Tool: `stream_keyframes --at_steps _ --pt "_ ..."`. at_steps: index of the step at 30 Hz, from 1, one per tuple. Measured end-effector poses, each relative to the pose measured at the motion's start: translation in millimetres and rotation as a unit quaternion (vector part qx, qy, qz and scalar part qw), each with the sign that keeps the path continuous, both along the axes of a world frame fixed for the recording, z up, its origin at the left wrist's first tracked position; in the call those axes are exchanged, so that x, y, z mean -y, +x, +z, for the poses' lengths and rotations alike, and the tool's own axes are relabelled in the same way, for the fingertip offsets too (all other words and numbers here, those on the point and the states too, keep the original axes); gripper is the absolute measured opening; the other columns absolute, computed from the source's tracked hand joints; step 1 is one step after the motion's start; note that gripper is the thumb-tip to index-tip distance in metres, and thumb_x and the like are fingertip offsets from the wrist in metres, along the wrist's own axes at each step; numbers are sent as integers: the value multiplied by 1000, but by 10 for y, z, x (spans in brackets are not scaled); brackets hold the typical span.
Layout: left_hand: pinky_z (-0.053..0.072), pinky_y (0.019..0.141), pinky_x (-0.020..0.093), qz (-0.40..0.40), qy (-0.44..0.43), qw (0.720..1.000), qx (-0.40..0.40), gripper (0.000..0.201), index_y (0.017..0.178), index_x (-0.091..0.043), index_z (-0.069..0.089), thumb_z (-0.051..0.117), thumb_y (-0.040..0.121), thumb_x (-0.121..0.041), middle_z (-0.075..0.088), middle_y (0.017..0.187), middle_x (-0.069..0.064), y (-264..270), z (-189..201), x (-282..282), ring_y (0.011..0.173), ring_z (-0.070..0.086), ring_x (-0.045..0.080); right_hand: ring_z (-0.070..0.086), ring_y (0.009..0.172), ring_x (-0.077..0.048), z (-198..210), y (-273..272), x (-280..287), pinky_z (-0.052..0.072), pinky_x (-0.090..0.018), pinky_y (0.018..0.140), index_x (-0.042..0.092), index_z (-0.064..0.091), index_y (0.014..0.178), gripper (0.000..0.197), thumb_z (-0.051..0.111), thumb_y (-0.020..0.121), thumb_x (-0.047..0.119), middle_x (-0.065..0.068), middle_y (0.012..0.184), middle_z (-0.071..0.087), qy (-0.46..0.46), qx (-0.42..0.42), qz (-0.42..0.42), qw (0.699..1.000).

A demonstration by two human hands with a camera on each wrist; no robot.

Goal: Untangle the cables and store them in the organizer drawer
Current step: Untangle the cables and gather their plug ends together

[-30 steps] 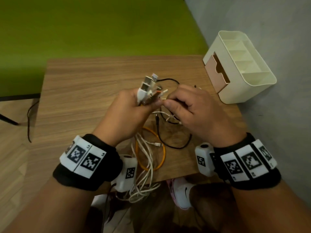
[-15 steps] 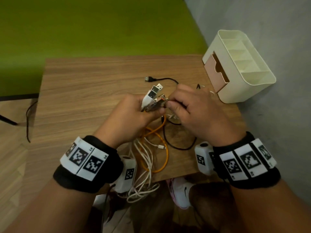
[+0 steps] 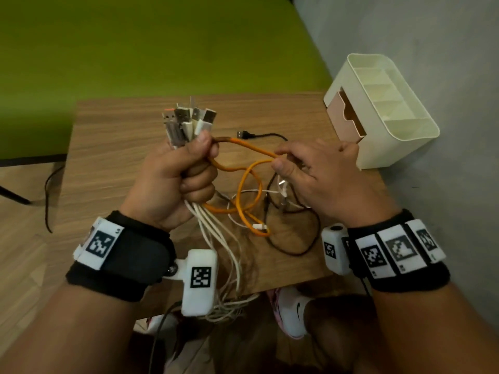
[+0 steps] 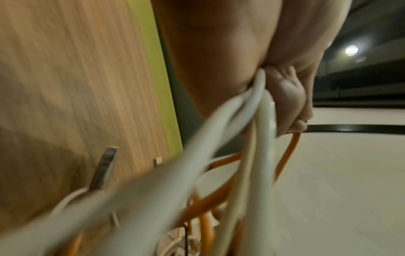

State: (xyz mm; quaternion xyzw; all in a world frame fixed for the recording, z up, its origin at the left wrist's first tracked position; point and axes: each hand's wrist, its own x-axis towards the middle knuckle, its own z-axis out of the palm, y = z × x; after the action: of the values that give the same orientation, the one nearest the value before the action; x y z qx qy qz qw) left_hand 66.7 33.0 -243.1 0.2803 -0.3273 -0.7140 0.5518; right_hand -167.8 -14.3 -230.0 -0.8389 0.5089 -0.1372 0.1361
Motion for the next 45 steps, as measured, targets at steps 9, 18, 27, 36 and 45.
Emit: stream_keyframes --at_steps 9,18,27,36,45 --pt "34 48 26 161 -14 860 484 10 84 -11 69 73 84 -21 51 44 -13 -69 -153 73 39 40 0 48 90 -14 -40 1 -2 25 -43 79 38 70 103 37 38 92 54 18 85 49 -82 35 38 995" --pt "43 56 31 103 -121 825 543 16 72 -24 65 73 86 -26 65 63 -7 -271 -34 3 56 53 1 41 85 -8 -74 188 -67 9 -32 68 33 68 93 28 46 92 50 20 83 45 -127 25 62 990" --pt "20 38 12 117 -23 983 137 18 76 -8 51 52 89 -20 32 49 -7 78 58 -7 36 23 3 44 112 -13 -68 -37 78 20 -40 86 40 64 113 26 48 96 51 16 111 51 5 -90 -46 995" --pt "22 40 16 70 9 970 233 19 76 -7 57 59 87 -22 30 50 -4 22 -38 29 39 23 9 46 113 0 131 67 -76 34 -18 99 32 55 133 49 66 87 20 14 119 47 28 118 4 993" --pt "25 41 20 146 11 932 332 17 89 5 63 62 92 -12 37 46 -7 -55 -33 35 39 30 9 62 77 -2 42 140 -98 47 -15 67 30 70 108 18 57 97 24 13 84 69 113 147 3 983"
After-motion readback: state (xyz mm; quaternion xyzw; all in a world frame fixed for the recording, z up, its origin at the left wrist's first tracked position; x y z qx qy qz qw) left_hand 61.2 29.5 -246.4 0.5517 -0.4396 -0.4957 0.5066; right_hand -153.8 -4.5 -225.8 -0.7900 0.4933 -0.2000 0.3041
